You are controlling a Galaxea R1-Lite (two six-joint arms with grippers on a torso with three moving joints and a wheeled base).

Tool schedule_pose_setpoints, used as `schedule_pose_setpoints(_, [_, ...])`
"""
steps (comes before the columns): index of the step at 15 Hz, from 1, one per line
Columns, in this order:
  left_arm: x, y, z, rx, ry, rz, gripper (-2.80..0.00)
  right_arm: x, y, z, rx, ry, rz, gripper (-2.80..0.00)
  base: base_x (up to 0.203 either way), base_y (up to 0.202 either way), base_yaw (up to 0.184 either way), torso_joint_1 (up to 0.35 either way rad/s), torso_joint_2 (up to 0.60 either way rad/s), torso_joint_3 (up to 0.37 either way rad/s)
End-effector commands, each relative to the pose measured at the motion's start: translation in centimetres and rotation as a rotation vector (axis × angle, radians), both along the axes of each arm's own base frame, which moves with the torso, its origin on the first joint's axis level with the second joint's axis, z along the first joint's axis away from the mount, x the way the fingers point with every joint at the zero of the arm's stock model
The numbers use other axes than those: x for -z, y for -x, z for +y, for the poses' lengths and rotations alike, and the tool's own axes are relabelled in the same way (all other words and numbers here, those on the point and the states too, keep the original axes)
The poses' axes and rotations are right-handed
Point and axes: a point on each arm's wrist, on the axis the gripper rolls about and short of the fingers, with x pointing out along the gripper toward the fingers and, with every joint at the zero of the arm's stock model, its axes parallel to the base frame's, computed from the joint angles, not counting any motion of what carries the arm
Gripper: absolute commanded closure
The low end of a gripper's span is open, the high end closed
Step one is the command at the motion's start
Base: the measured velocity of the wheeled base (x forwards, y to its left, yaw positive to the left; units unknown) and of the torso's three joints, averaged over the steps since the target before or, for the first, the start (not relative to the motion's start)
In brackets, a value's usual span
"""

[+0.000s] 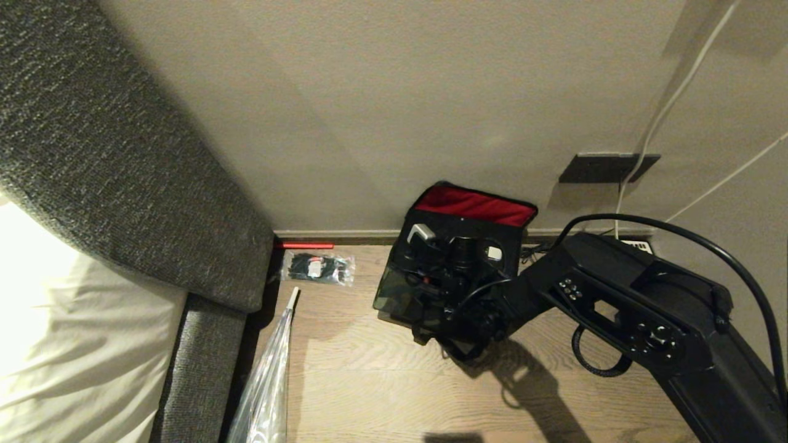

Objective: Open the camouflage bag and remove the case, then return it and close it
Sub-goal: Lift the black box

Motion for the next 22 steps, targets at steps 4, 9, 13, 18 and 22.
schedule_pose_setpoints(4, [0.1, 0.0, 0.0, -0.001, 0.000, 0.001, 0.00, 4.0, -1.8, 1.3, -0.102, -0.100, 0.108, 0.00, 0.000, 0.000, 0.000, 0.000, 0.00, 0.000])
schedule_pose_setpoints(9, [0.0, 0.0, 0.0, -0.001, 0.000, -0.001, 0.00, 4.9, -2.3, 1.7, -0.196, -0.173, 0.133, 0.00, 0.000, 0.000, 0.000, 0.000, 0.00, 0.000])
schedule_pose_setpoints(13, [0.1, 0.0, 0.0, -0.001, 0.000, 0.002, 0.00, 4.7, -2.6, 2.0, -0.191, -0.266, 0.128, 0.00, 0.000, 0.000, 0.000, 0.000, 0.00, 0.000])
schedule_pose_setpoints(18, [0.1, 0.0, 0.0, -0.001, 0.000, 0.000, 0.00, 1.3, -1.9, 1.5, -0.186, -0.321, 0.124, 0.00, 0.000, 0.000, 0.000, 0.000, 0.00, 0.000])
schedule_pose_setpoints(22, [0.1, 0.0, 0.0, -0.001, 0.000, 0.002, 0.00, -2.8, 0.0, -0.1, -0.182, -0.314, 0.134, 0.00, 0.000, 0.000, 0.000, 0.000, 0.00, 0.000])
